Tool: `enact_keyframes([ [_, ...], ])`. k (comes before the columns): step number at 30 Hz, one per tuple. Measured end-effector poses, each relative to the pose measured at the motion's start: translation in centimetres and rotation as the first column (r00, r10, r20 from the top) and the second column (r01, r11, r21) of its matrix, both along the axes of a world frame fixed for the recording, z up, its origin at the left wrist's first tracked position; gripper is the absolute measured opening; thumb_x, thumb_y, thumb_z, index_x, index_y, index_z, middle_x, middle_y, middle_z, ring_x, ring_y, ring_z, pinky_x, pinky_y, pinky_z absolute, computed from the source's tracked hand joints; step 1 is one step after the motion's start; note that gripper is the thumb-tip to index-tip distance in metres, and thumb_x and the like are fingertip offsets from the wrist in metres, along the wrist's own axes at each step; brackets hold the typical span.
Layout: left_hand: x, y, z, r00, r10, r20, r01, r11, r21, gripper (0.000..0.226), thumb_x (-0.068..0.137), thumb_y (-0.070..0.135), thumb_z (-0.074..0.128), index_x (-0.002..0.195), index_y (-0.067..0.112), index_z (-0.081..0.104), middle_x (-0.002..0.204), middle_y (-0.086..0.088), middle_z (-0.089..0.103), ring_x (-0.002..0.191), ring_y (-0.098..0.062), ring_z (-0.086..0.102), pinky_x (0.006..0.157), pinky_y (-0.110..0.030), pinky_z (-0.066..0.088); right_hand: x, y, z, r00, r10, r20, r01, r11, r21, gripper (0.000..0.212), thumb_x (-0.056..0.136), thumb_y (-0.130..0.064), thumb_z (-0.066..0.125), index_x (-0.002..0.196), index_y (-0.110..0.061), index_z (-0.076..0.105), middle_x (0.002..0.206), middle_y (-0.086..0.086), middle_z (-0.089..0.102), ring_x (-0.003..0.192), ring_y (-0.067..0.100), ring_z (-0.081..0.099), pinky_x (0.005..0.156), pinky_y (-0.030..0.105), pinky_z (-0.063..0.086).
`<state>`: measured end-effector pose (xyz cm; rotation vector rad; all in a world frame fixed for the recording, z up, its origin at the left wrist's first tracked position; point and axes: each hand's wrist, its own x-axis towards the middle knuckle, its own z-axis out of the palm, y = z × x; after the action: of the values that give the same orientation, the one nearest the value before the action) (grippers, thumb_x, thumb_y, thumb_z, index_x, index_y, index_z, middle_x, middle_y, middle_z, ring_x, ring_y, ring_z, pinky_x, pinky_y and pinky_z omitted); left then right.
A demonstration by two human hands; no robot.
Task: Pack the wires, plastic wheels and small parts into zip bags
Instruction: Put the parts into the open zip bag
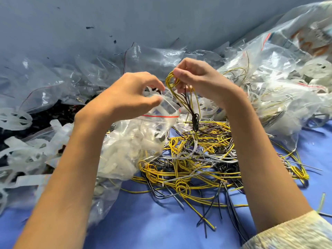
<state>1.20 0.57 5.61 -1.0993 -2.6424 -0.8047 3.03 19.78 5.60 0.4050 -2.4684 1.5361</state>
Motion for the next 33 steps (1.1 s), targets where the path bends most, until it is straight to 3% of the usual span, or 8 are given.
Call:
enact_keyframes([
  [5, 0.5, 0.9, 0.3, 0.995, -0.011, 0.096, -0.011, 0.975, 0.222, 0.034, 0.080, 0.045, 0.064, 0.100, 0.019, 0.070, 0.095, 0.003, 0.073, 0.093, -0.008, 0.067, 0.091, -0.036, 0.052, 0.2, -0.5, 0.3, 0.992, 0.112, -0.059, -0.111, 0.994, 0.022, 0.005, 0.097, -0.005, 0.048, 0.094, -0.002, 0.052, 0.076, 0.009, 0.060, 0.065, 0.012, 0.059, 0.068, 0.021, 0.047],
  [10, 0.2, 1.0, -0.1, 0.997, 0.065, 0.039, -0.073, 0.955, 0.287, 0.008, 0.087, 0.021, 0.067, 0.090, 0.014, 0.070, 0.085, -0.004, 0.073, 0.084, -0.015, 0.070, 0.081, -0.040, 0.056, 0.3, -0.4, 0.1, 0.981, 0.194, 0.017, -0.194, 0.981, -0.004, 0.008, 0.092, -0.008, 0.056, 0.094, -0.001, 0.055, 0.083, 0.012, 0.064, 0.070, 0.012, 0.064, 0.071, 0.018, 0.048],
  [13, -0.2, 0.8, -0.3, 0.989, 0.145, 0.015, -0.143, 0.939, 0.314, 0.008, 0.087, 0.019, 0.065, 0.090, 0.015, 0.071, 0.083, -0.002, 0.073, 0.080, -0.014, 0.069, 0.081, -0.037, 0.056, -0.3, 0.7, -0.4, 0.980, 0.110, 0.164, -0.149, 0.957, 0.250, 0.028, 0.080, -0.021, 0.073, 0.101, -0.006, 0.060, 0.088, 0.005, 0.066, 0.080, 0.013, 0.061, 0.080, 0.029, 0.046],
  [16, -0.3, 0.7, 0.0, 0.983, 0.184, 0.003, -0.170, 0.906, 0.387, 0.003, 0.086, 0.022, 0.065, 0.086, 0.022, 0.068, 0.081, 0.001, 0.073, 0.073, -0.005, 0.068, 0.080, -0.028, 0.056, -0.7, 1.4, -0.9, 0.956, 0.017, 0.293, -0.134, 0.913, 0.386, 0.042, 0.071, -0.018, 0.081, 0.107, -0.014, 0.060, 0.087, 0.000, 0.066, 0.078, 0.013, 0.059, 0.069, 0.024, 0.045],
  [21, -0.1, 0.3, 0.3, 0.976, 0.215, 0.040, -0.210, 0.876, 0.434, 0.013, 0.075, 0.034, 0.060, 0.082, 0.026, 0.068, 0.080, 0.003, 0.073, 0.076, -0.014, 0.070, 0.082, -0.036, 0.056, -0.7, 2.4, -1.1, 0.942, -0.097, 0.320, -0.079, 0.866, 0.494, 0.036, 0.069, -0.020, 0.082, 0.099, -0.026, 0.062, 0.083, -0.006, 0.071, 0.065, 0.002, 0.062, 0.048, 0.012, 0.040],
  [27, 0.0, 0.5, 0.3, 0.971, 0.234, 0.050, -0.228, 0.845, 0.483, 0.010, 0.073, 0.037, 0.064, 0.080, 0.030, 0.067, 0.080, 0.001, 0.073, 0.075, -0.015, 0.071, 0.080, -0.037, 0.057, -0.4, 3.6, -1.0, 0.838, -0.347, 0.421, -0.091, 0.672, 0.735, 0.057, 0.063, -0.033, 0.086, 0.112, -0.039, 0.058, 0.114, -0.009, 0.063, 0.106, 0.021, 0.062, 0.092, 0.042, 0.052],
  [30, -0.2, 0.2, 0.5, 0.953, 0.298, 0.049, -0.277, 0.798, 0.535, 0.021, 0.073, 0.040, 0.065, 0.086, 0.024, 0.071, 0.083, -0.002, 0.074, 0.076, -0.016, 0.071, 0.080, -0.036, 0.057, 0.0, 3.8, -0.5, 0.833, -0.365, 0.416, -0.084, 0.659, 0.748, 0.070, 0.059, -0.039, 0.087, 0.122, -0.038, 0.054, 0.120, -0.014, 0.061, 0.111, 0.020, 0.059, 0.097, 0.042, 0.048],
  [33, -0.3, -0.1, 0.7, 0.943, 0.330, 0.037, -0.288, 0.760, 0.583, 0.017, 0.077, 0.038, 0.067, 0.086, 0.024, 0.071, 0.081, 0.000, 0.073, 0.070, -0.012, 0.070, 0.077, -0.034, 0.057, 0.8, 3.5, 0.1, 0.879, -0.330, 0.343, -0.045, 0.660, 0.750, 0.062, 0.075, -0.039, 0.077, 0.130, -0.022, 0.054, 0.126, -0.005, 0.060, 0.111, 0.022, 0.060, 0.098, 0.041, 0.048],
])
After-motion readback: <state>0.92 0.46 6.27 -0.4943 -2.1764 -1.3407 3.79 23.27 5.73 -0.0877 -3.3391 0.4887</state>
